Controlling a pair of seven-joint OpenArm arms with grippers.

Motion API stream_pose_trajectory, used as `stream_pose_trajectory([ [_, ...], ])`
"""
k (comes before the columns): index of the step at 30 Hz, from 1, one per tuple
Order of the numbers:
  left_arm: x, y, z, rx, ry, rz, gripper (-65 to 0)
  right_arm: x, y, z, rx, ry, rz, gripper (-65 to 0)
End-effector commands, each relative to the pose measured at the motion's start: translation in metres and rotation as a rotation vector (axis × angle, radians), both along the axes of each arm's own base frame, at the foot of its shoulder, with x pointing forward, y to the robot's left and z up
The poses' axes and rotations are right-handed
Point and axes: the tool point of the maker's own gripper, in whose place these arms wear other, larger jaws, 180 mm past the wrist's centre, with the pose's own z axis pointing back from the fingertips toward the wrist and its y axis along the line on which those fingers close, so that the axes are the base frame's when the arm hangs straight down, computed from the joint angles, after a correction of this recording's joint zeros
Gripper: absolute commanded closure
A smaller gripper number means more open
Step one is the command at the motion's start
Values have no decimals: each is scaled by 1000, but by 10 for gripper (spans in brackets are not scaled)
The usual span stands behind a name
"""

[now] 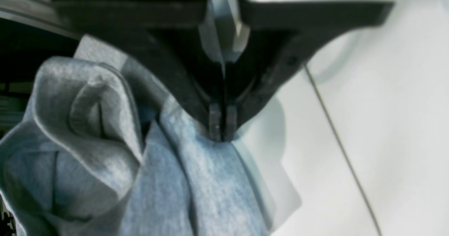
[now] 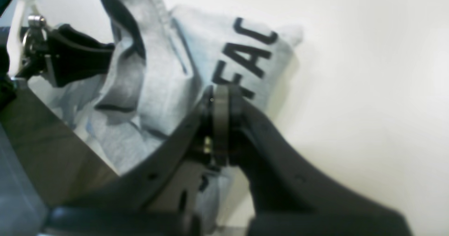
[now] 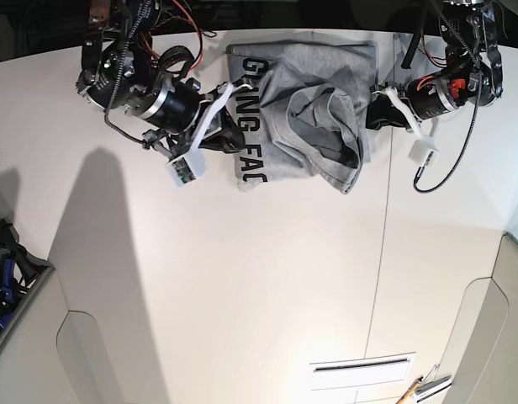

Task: Fold the T-shirt properly
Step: 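Release the shirt and lift both grippers away from the folded bundle, then press and tuck the bundle's loose edges with both grippers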

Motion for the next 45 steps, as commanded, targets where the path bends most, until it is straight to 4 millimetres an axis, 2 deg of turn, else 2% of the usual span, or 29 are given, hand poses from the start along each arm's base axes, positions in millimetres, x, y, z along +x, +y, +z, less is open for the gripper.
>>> stream_pose_trajectory([
  [1, 0, 6, 0, 32, 3, -11, 0, 3, 7, 4, 21, -20, 3, 0],
  [4, 0, 6, 0, 33, 3, -11, 0, -4, 25, -13, 20, 33, 26, 0],
  [9, 0, 6, 0, 32, 3, -11, 0, -32, 72, -28, 46, 100, 179, 0],
  [17, 0, 6, 0, 32, 3, -10, 0, -68, 137, 0, 106, 18, 432, 0],
  [22, 2, 5, 3, 16, -7, -7, 0, -67, 151, 13, 106, -47, 509, 0],
  [24, 8, 11, 10, 4, -28, 8, 0, -56, 146, 11, 62, -72, 492, 0],
  [26, 16, 22, 20, -12, -60, 47, 0, -36, 134, 6, -3, -83, 419, 0],
  [31, 23, 55, 52, -97, -117, 159, -7, 15, 84, 5, -113, -101, 173, 0],
  [32, 22, 57, 60, -135, -119, 170, -52, 21, 74, 5, -117, -100, 135, 0],
  [34, 17, 56, 77, -236, -131, 173, -156, 32, 53, 4, -129, -94, 68, 0],
  [36, 11, 51, 94, -335, -152, 167, -206, 39, 33, -1, -143, -66, 9, 0],
  [39, -4, 50, 92, -331, -128, 163, -207, 46, 1, -11, -174, -19, -77, 0],
  [41, -12, 42, 92, -329, -118, 144, -207, 51, -20, -14, -183, -6, -141, 0],
  [45, -18, 21, 100, -319, -127, 69, -207, 55, -48, -15, -143, 13, -210, 0],
])
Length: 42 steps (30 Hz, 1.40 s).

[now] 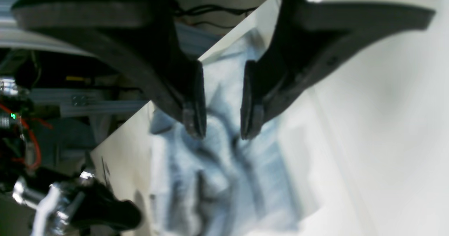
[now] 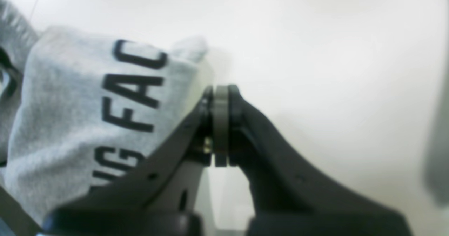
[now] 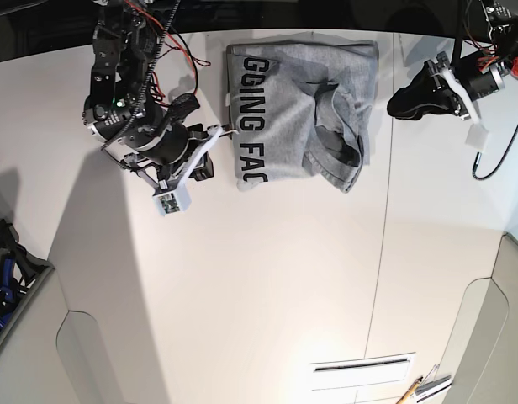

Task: Fold the T-shirt properly
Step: 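Press and tuck the bundle's loose edges with both grippers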

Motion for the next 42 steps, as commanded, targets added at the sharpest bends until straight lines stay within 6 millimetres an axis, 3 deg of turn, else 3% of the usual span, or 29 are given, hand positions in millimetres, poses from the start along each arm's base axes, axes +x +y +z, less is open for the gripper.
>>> stream_pose_trajectory([
  [1, 5, -4, 14, -4, -52, -21, -208, 7, -2, 11, 22, -44, -4, 0],
  [4, 3, -19, 13, 16, -52, -77, -232, 6, -5, 13, 39, -52, 27, 0],
  [10, -5, -45, -12, 79, 5, -172, -242, -6, 30, 35, 226, -96, 194, 0],
  [14, -9, -62, -25, 109, 18, -222, -242, -8, 39, 42, 276, -114, 225, 0],
  [20, -9, -63, -29, 135, 16, -227, -243, -10, 44, 41, 282, -107, 240, 0],
  [23, -9, -63, -29, 134, 16, -227, -248, -13, 58, 34, 302, -94, 266, 0],
  [26, -8, -65, -27, 120, 12, -225, -291, -19, 74, 19, 297, -63, 306, 0],
  [32, -4, -64, -26, 119, -7, -207, -293, -40, 104, -3, 316, 19, 389, 0],
  [42, 1, -57, -30, 167, -23, -185, -279, -43, 109, -4, 320, 23, 402, 0],
])
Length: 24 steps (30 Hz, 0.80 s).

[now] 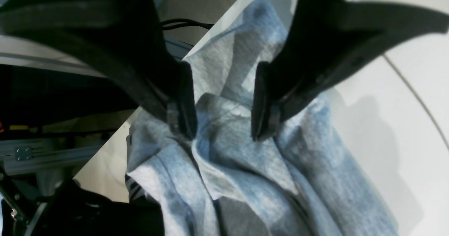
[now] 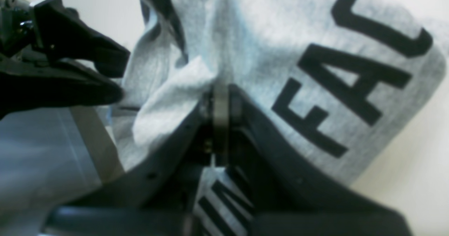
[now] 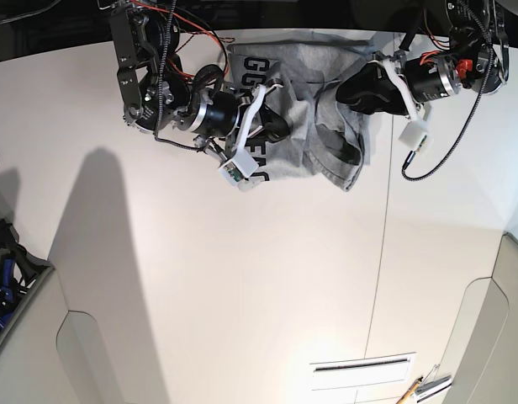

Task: Fold the T-shirt properly
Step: 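Press and tuck the bundle's loose edges with both grippers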

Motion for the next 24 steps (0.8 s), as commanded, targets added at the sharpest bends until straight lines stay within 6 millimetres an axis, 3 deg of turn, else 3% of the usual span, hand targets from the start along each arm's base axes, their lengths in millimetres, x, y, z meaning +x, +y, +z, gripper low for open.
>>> stream_pose_trajectory([
  [1, 5, 0, 9, -15, -32, -4, -279, 8, 5, 13, 39, -40, -9, 0],
  [8, 1, -15, 23, -136, -20, -18, -279, 9, 3, 12, 29, -43, -9, 0],
  [20, -12, -50, -8, -18, -4, -129, -277, 9, 3, 12, 29, -44, -10, 0],
  [21, -11, -50, -8, -17, -4, -129, -259, 9, 3, 12, 29, -43, -9, 0],
  [24, -10, -45, -8, -9, -4, -122, -121, 9, 3, 12, 29, -43, -9, 0],
])
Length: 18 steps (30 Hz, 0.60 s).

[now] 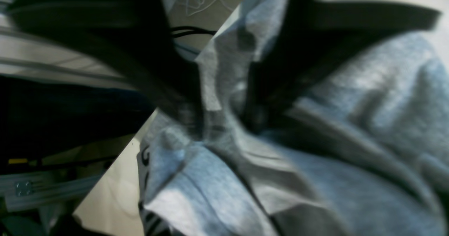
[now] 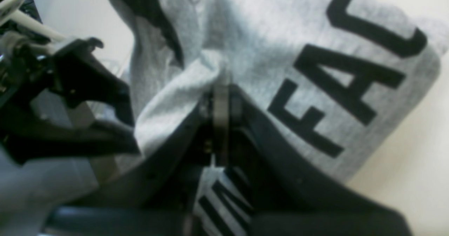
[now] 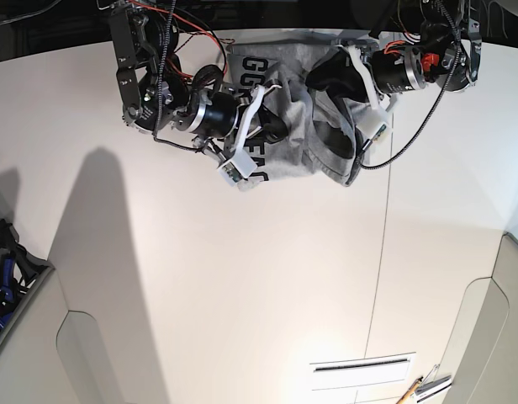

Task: Fold the T-shirt properly
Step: 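Press and tuck the bundle's loose edges with both grippers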

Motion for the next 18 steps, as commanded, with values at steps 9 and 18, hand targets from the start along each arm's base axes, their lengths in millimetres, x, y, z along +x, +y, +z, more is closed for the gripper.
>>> stream_pose_trajectory([
  [9, 1, -2, 50, -105, -54, -36, 0, 8, 2, 9, 9, -41, -9, 0],
  [18, -17, -7, 79, -100, -107, -123, 0, 9, 0, 7, -8, -44, -9, 0],
])
